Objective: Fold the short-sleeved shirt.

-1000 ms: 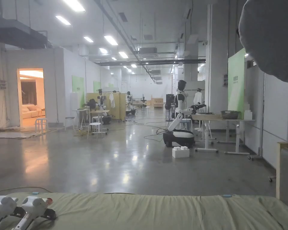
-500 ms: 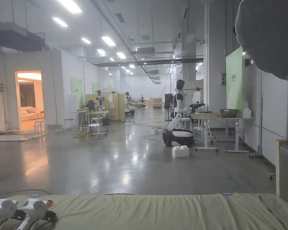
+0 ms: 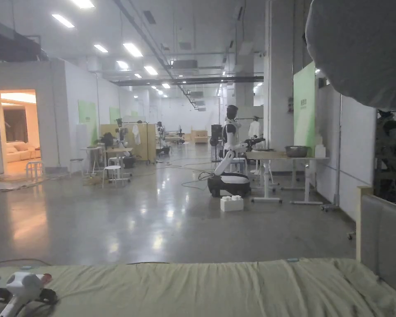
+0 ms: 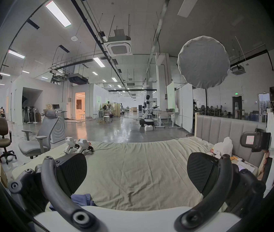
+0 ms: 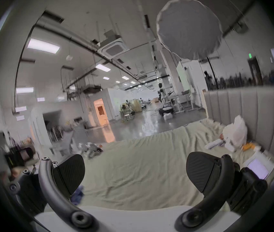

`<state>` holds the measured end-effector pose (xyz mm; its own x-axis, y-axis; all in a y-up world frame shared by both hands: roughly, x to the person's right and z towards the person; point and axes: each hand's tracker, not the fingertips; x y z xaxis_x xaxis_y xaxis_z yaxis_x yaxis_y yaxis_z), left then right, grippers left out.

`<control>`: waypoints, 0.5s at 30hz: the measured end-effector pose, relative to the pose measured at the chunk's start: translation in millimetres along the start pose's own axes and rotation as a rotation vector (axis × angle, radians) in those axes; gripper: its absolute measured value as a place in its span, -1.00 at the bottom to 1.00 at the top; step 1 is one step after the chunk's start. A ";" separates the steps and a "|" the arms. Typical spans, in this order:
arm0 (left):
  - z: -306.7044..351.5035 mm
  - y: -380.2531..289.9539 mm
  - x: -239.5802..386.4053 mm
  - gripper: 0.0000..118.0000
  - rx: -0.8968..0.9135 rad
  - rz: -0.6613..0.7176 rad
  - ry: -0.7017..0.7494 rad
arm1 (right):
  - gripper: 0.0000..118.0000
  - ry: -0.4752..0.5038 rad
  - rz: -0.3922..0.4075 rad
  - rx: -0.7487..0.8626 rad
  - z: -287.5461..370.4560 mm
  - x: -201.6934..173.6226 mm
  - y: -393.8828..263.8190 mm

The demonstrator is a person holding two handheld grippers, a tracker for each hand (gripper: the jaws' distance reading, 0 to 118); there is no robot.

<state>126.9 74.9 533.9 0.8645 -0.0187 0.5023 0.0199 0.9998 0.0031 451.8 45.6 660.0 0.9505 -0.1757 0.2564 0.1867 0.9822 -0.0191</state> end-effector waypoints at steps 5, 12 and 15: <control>-0.9 2.8 1.5 1.00 0.022 0.013 0.007 | 1.00 -0.056 0.130 0.042 4.6 -9.4 -4.8; 1.0 2.0 4.6 1.00 0.060 0.000 -0.013 | 1.00 0.033 0.070 0.039 4.6 -6.4 -10.7; 2.7 3.1 3.4 1.00 0.085 0.006 -0.018 | 1.00 0.099 -0.013 0.060 2.5 -2.5 -13.1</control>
<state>128.5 78.0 537.9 0.8553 -0.0138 0.5180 -0.0282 0.9969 0.0731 446.4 33.3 662.1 0.9686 -0.1909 0.1594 0.1865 0.9815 0.0422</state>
